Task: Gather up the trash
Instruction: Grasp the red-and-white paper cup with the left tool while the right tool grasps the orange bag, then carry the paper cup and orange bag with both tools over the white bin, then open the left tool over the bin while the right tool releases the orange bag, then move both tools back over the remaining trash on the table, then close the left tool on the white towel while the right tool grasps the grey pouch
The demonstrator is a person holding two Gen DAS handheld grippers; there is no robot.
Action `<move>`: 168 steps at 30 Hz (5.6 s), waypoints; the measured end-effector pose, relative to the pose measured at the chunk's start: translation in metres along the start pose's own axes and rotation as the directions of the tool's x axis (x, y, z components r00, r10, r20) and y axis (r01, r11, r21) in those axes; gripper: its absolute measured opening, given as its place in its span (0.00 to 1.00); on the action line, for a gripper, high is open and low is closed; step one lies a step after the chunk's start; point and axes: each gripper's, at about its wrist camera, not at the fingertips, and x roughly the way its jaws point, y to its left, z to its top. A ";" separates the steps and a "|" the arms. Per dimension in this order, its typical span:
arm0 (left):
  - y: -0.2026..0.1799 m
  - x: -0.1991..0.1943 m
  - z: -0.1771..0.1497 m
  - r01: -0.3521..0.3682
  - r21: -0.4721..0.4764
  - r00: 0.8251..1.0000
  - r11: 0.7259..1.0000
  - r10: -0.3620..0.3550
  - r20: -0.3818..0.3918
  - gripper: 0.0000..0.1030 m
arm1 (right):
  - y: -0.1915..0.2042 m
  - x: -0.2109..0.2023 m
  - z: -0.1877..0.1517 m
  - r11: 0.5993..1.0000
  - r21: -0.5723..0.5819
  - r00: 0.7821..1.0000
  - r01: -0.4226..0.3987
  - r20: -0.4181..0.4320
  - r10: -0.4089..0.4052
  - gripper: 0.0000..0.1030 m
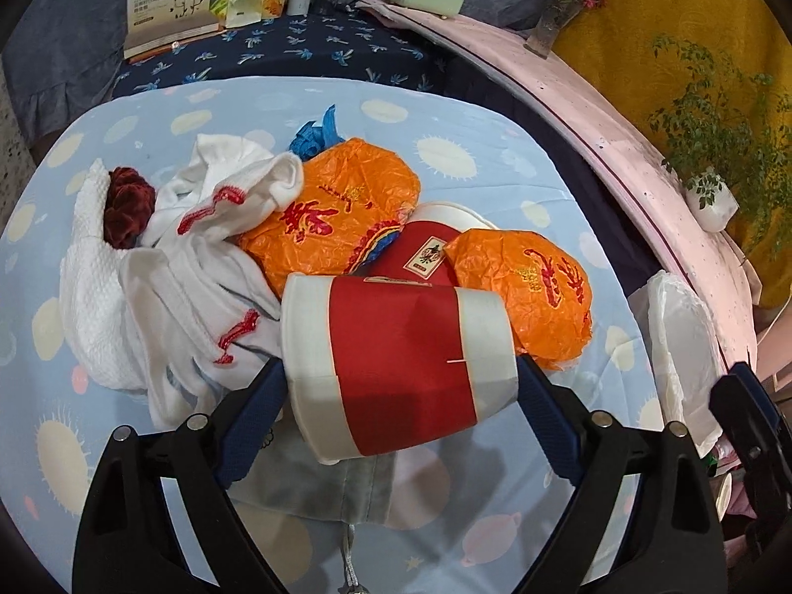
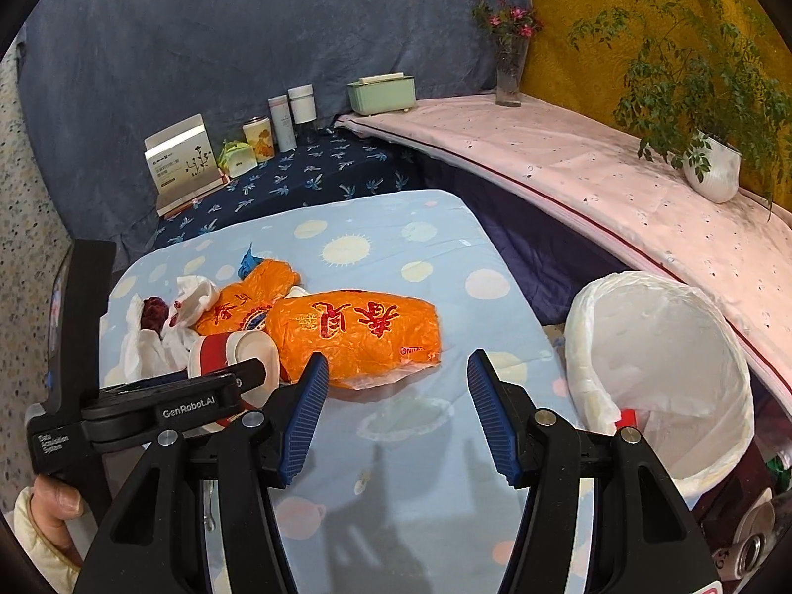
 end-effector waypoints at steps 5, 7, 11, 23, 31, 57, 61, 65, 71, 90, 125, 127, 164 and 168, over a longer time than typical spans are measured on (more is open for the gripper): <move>-0.003 -0.008 -0.001 -0.013 0.027 0.999 1.000 0.012 0.031 0.84 | 0.003 0.015 -0.002 1.000 -0.002 1.000 -0.005 -0.025 0.005 0.55; -0.003 -0.015 0.000 -0.033 0.032 0.998 0.999 0.031 0.054 0.84 | 0.003 0.022 -0.005 1.000 0.004 0.999 -0.014 -0.041 0.014 0.55; -0.002 -0.030 0.005 -0.057 0.043 0.994 0.997 0.052 0.097 0.84 | 0.004 0.039 -0.012 1.000 0.007 0.997 -0.025 -0.071 0.026 0.55; 0.008 -0.048 0.025 -0.082 0.027 0.986 0.996 0.077 0.145 0.84 | 0.029 0.083 -0.022 0.995 -0.075 0.991 -0.060 -0.122 0.051 0.64; 0.010 -0.035 0.031 -0.089 0.028 0.987 0.996 0.085 0.135 0.84 | 0.045 0.105 -0.007 0.990 -0.102 0.990 -0.100 -0.115 0.088 0.72; -0.115 -0.055 0.016 0.024 0.233 0.984 0.972 -0.065 0.169 0.84 | -0.073 -0.008 0.032 0.997 0.078 0.996 0.003 0.090 -0.010 0.07; -0.153 -0.056 0.013 0.057 0.290 0.981 0.955 -0.108 0.163 0.84 | -0.106 -0.027 0.031 0.992 0.119 0.992 0.048 0.114 -0.062 0.07; -0.186 -0.055 0.007 0.085 0.337 0.977 0.938 -0.145 0.159 0.84 | -0.137 -0.042 0.025 0.983 0.163 0.986 0.087 0.124 -0.108 0.07; -0.230 -0.046 0.000 0.127 0.390 0.974 0.912 -0.188 0.124 0.84 | -0.175 -0.056 0.014 0.967 0.218 0.979 0.133 0.122 -0.163 0.07; -0.298 -0.008 0.004 0.204 0.425 0.968 0.882 -0.246 0.046 0.87 | -0.240 -0.041 -0.002 0.931 0.311 0.973 0.189 0.069 -0.220 0.33; -0.150 -0.051 0.002 0.000 0.249 0.985 0.969 -0.043 0.165 0.87 | -0.128 -0.053 0.004 0.980 0.180 0.988 0.089 0.106 -0.110 0.54; -0.135 -0.055 0.001 -0.023 0.238 0.984 0.971 -0.020 0.174 0.87 | -0.114 -0.051 0.004 0.984 0.160 0.991 0.073 0.102 -0.091 0.54; 0.156 -0.056 -0.006 -0.265 -0.178 0.955 0.948 0.283 0.089 0.84 | 0.114 0.046 -0.056 0.978 -0.112 0.973 -0.176 -0.168 0.156 0.53; 0.166 -0.044 -0.004 -0.251 -0.179 0.962 0.951 0.266 0.067 0.77 | 0.126 0.060 -0.059 0.975 -0.119 0.967 -0.187 -0.195 0.162 0.53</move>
